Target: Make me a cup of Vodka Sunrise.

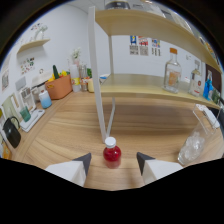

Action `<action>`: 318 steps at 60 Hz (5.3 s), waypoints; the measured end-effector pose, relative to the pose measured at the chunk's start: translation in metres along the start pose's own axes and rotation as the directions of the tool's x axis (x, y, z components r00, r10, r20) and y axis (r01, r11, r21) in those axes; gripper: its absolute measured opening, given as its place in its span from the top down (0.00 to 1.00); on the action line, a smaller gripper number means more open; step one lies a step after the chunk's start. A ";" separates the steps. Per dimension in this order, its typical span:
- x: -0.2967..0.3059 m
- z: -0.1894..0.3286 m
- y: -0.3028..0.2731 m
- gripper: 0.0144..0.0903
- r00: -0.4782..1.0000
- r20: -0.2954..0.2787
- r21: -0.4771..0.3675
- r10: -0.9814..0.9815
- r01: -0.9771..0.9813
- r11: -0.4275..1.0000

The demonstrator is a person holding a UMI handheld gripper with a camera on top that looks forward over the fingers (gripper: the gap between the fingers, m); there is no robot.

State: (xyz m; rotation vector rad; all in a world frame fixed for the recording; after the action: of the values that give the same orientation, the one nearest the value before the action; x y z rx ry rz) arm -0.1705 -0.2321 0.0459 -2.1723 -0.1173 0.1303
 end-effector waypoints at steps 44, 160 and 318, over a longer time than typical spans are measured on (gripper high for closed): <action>0.203 -0.172 -0.019 0.06 0.990 -0.138 0.106 0.021 -0.006 0.994; 0.295 -0.162 -0.155 0.53 0.990 -0.111 0.262 0.083 -0.052 0.964; 0.447 -0.062 -0.015 0.52 0.969 -0.179 0.193 0.169 -0.134 0.972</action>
State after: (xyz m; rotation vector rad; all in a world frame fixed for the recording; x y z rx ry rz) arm 0.2799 -0.2145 0.0714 -1.9995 0.1681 0.0145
